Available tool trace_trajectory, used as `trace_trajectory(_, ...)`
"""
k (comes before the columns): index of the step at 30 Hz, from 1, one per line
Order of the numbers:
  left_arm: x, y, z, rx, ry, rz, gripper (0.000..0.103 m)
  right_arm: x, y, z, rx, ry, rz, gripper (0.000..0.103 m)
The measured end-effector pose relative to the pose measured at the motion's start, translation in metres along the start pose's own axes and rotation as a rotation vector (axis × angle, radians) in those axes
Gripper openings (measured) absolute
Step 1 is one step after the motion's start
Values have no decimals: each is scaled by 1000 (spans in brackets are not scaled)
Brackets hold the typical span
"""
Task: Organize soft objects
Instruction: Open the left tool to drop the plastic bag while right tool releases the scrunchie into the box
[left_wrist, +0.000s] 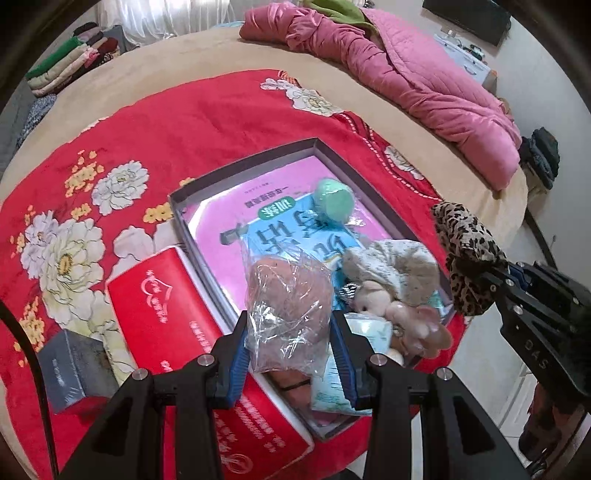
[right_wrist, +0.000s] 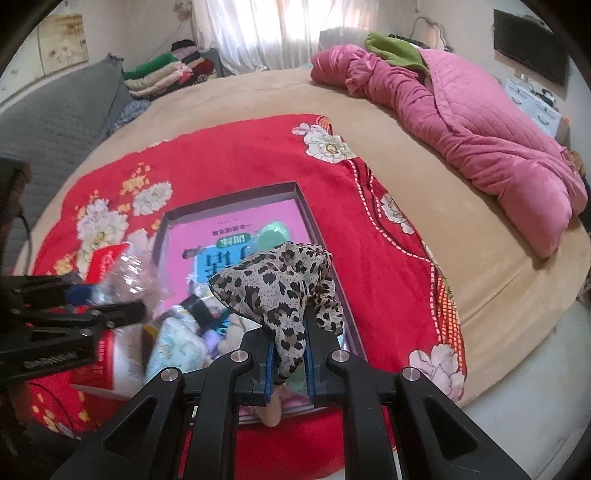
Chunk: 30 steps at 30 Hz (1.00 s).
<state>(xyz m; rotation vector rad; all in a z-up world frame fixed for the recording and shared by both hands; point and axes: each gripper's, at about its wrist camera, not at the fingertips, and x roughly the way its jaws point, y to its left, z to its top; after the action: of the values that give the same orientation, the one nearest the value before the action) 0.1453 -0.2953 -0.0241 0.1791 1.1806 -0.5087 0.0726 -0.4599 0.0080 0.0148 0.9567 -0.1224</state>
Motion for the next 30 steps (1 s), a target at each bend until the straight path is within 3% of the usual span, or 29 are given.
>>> trace_trajectory(5,8,4,3,-10,27,22,41,30,6,-3,-28,73,-27,14)
trace_trajectory(11,18,3,4,0,49,23,42,48,-3,-8,89,97,98,17)
trace_trajectory(14,23,2,5,-6,64,6,42,52,-5,-11,128,108,166,32)
trace_trajectory(18,27,-2,5,-7,71,-26,42,52,-5,-14,151,114,223,37)
trace_trajectory(21,28,-4,6,-3,73,-45,42,49,-8,-16,189,106,268,58)
trace_trajectory(22,29,-5,6,-3,78,-45,42,48,-10,-17,201,106,283,60)
trace_trajectory(30,40,2,3,-45,131,-71,42,30,-15,-14,230,63,288,64)
